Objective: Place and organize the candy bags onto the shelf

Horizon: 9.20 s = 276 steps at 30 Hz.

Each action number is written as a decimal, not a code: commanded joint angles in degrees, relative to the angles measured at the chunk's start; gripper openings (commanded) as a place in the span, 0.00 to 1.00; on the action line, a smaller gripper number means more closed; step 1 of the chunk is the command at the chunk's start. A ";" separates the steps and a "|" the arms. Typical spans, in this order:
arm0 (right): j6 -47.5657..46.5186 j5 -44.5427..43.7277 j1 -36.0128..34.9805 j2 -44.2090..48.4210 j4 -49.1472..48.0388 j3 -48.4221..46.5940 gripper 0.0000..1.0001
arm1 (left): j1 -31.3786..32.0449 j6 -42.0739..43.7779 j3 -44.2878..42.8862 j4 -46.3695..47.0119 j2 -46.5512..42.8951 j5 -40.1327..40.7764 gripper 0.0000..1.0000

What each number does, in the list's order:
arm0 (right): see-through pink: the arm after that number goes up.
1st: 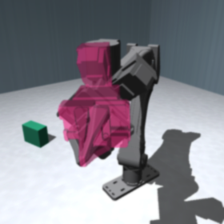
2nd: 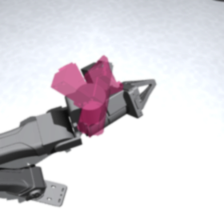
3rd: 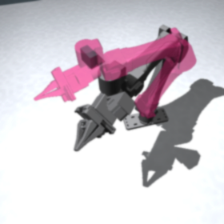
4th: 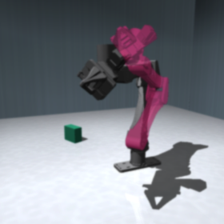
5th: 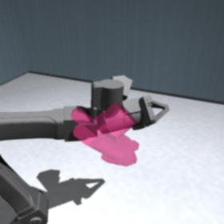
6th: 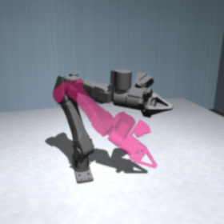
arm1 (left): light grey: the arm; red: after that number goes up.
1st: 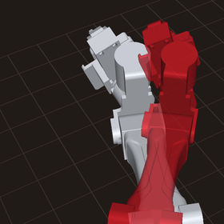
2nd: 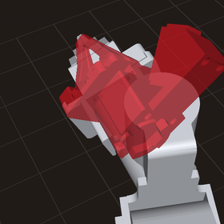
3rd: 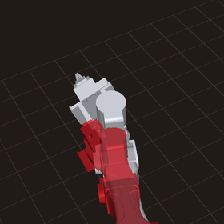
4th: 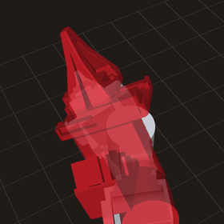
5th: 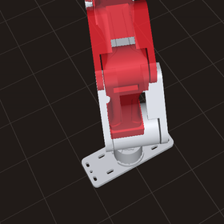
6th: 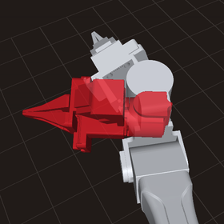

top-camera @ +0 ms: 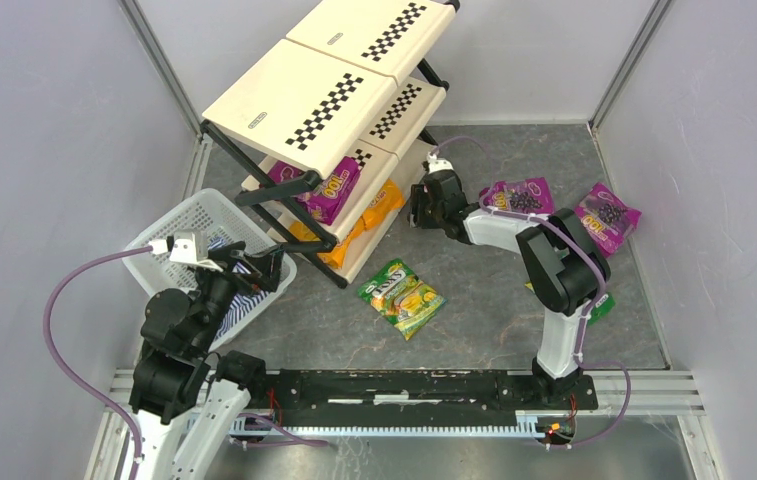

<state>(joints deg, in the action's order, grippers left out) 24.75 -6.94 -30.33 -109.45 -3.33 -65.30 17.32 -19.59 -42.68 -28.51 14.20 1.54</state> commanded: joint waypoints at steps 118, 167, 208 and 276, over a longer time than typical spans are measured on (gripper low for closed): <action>43.42 0.91 -16.17 22.80 -31.50 47.85 0.38 | -0.76 3.40 0.21 2.09 1.71 0.66 1.00; 27.30 12.15 -3.40 38.51 -13.90 -24.36 0.00 | -0.80 3.17 0.18 1.48 -1.38 2.74 1.00; 28.52 -8.26 -22.19 13.35 -13.50 -32.91 0.00 | -0.80 3.16 0.00 1.13 -0.29 2.83 1.00; 0.24 -14.35 45.37 62.87 2.95 51.67 0.81 | -0.80 3.47 0.27 2.03 0.08 0.22 1.00</action>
<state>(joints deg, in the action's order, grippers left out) 26.06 -21.82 12.84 -48.69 2.48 -14.41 16.82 -19.59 -42.65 -28.56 13.87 2.74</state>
